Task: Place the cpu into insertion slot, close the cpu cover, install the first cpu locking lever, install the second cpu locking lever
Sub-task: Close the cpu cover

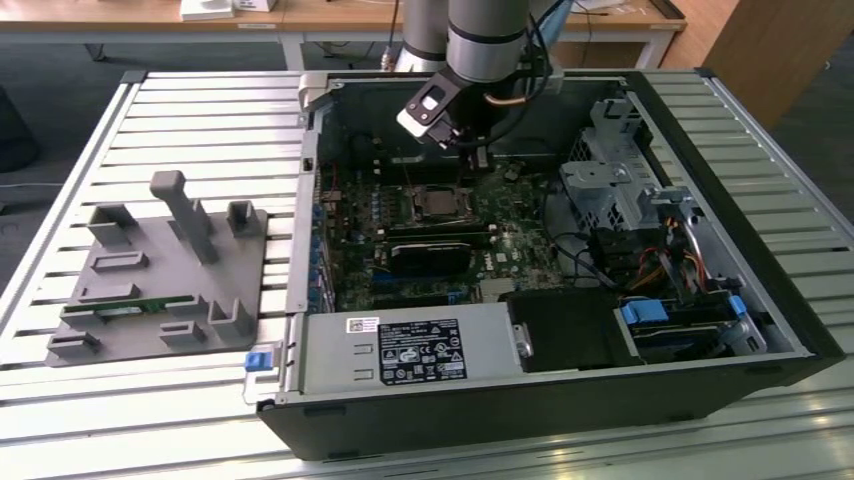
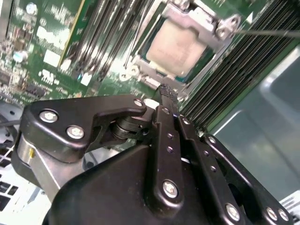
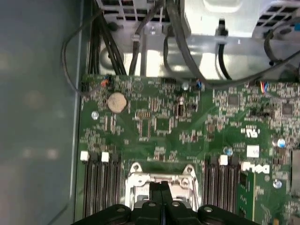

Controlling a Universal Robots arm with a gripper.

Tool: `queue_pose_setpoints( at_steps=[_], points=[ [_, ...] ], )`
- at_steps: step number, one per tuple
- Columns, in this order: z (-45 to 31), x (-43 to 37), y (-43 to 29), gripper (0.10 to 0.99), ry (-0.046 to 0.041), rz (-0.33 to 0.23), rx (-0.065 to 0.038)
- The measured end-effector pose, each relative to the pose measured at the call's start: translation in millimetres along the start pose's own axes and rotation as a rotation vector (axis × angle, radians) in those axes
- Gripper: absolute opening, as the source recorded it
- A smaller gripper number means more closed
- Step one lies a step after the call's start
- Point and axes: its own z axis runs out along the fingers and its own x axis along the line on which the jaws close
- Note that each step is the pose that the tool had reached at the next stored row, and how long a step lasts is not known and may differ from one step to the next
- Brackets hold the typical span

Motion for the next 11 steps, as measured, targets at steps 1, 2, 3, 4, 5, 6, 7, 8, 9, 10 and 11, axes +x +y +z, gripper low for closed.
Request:
queue_pose_setpoints(
  at_steps=[1,2,3,4,5,6,7,8,9,10,11],
  points=[
    [0.2,0.0,-3.0,0.106,0.0,0.0,0.0],
    [0.4,0.1,-6.2,0.106,-0.0001,0.0,0.0],
    [0.7,0.1,-8.6,0.106,0.0,0.0,0.0],
    [1.2,0.2,-10.0,0.106,0.0002,0.0,0.0],
    [1.6,-0.1,-11.3,0.106,0.0,0.0,0.0],
    [2.2,-1.0,-12.3,0.106,-0.0001,0.0,0.0],
    [2.7,-2.1,-13.0,0.106,-0.0002,0.0,0.001],
    [3.2,-3.5,-14.0,0.106,-0.0001,0.0,0.001],
    [3.6,-4.6,-15.7,0.106,0.0,0.0,0.001],
    [4.1,-4.9,-18.0,0.106,0.0001,0.0,0.001],
    [4.3,-4.8,-22.2,0.106,0.0002,0.0,0.001]
  ],
)
